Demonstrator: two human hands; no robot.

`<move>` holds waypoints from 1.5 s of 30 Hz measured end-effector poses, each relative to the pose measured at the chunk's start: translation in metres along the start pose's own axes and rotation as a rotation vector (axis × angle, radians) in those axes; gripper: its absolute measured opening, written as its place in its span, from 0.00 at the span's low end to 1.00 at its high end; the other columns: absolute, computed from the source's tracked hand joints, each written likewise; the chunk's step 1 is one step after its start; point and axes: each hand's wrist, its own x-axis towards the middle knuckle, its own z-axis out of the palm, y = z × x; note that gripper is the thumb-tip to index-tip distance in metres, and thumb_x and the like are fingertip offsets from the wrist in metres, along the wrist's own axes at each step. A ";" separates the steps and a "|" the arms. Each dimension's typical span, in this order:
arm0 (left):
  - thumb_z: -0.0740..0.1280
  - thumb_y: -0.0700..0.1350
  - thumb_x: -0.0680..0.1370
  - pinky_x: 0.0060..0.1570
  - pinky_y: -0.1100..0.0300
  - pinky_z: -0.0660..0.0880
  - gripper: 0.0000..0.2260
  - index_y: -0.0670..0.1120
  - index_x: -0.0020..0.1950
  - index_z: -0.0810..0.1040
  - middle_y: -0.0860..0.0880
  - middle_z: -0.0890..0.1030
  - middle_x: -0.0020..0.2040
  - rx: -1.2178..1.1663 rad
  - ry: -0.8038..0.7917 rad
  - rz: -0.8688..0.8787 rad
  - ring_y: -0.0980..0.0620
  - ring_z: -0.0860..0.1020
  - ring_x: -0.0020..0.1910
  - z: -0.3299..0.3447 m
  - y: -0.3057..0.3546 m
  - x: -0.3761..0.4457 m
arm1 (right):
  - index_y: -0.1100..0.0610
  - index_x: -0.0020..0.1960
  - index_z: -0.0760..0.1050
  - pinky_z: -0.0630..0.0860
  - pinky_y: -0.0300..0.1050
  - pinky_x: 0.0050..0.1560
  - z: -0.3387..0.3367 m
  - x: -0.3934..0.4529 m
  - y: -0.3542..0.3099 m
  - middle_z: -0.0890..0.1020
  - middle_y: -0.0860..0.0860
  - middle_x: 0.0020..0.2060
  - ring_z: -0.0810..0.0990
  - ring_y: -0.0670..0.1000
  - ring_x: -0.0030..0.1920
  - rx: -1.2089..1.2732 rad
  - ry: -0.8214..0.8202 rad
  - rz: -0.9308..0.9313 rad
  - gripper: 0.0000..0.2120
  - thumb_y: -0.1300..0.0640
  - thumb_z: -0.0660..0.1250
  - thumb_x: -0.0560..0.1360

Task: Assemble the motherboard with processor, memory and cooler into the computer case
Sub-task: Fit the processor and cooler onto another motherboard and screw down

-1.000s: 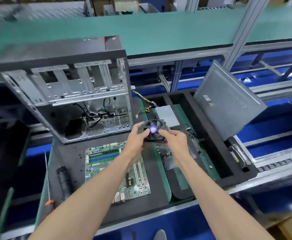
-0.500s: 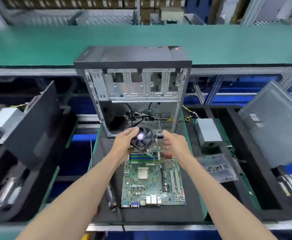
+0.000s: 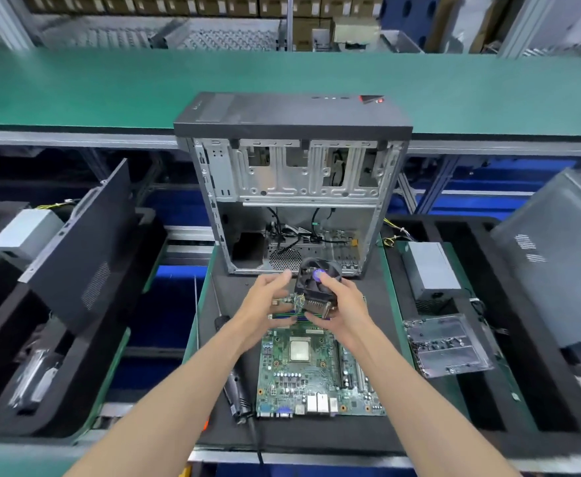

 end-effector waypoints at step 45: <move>0.71 0.31 0.73 0.54 0.60 0.80 0.16 0.45 0.58 0.83 0.44 0.86 0.52 0.279 -0.122 0.210 0.48 0.84 0.54 -0.071 -0.008 -0.001 | 0.48 0.73 0.64 0.74 0.49 0.51 0.003 -0.012 0.002 0.69 0.47 0.60 0.67 0.51 0.60 -1.658 -0.147 -0.679 0.48 0.46 0.81 0.57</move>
